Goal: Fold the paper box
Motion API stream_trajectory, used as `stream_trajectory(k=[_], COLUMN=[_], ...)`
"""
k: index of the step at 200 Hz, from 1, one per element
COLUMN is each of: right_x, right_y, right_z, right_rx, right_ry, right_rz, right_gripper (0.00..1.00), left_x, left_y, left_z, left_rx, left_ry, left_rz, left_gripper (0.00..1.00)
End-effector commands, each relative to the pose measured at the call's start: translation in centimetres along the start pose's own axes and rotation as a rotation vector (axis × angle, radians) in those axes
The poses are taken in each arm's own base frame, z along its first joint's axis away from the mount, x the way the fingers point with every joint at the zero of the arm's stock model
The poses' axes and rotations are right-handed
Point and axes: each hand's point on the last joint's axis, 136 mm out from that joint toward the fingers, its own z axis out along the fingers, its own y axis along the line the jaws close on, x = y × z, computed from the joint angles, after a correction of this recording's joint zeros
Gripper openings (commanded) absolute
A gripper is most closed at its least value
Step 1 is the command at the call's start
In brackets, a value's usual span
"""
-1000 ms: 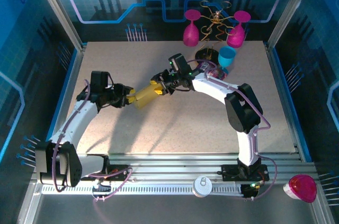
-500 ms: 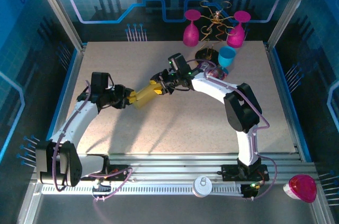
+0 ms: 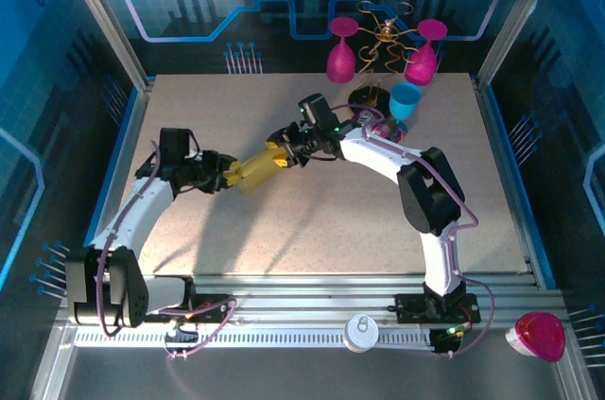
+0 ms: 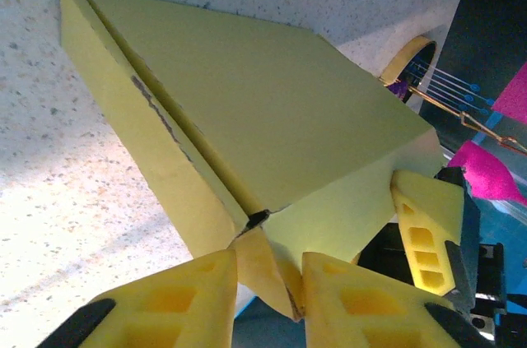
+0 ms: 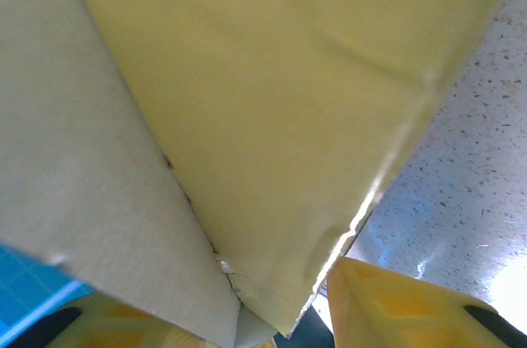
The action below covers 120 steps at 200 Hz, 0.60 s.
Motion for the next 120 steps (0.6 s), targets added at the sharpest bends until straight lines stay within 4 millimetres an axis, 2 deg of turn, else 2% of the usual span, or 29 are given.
stream_trajectory(k=[1, 32, 52, 83, 120], right_x=[-0.2, -0.2, -0.3, -0.3, -0.4], right_y=[-0.1, 0.0, 0.0, 0.2, 0.0], right_z=[0.3, 0.3, 0.3, 0.4, 0.5], right_rx=[0.017, 0.016, 0.016, 0.019, 0.023], right_ry=[0.008, 0.004, 0.001, 0.001, -0.001], right_rz=[0.024, 0.025, 0.028, 0.028, 0.031], right_gripper=[0.41, 0.41, 0.41, 0.41, 0.41], left_x=[-0.6, -0.1, 1.3, 3.3, 2.2], left_y=[1.3, -0.7, -0.9, 1.0, 1.8], left_z=[-0.5, -2.7, -3.3, -2.3, -1.9], left_rx=[-0.067, -0.114, -0.191, -0.369, -0.526], left_ry=[-0.004, -0.056, -0.043, 0.008, -0.040], left_rz=[-0.010, 0.199, 0.382, 0.607, 0.713], left_gripper=[0.31, 0.35, 0.38, 0.42, 0.42])
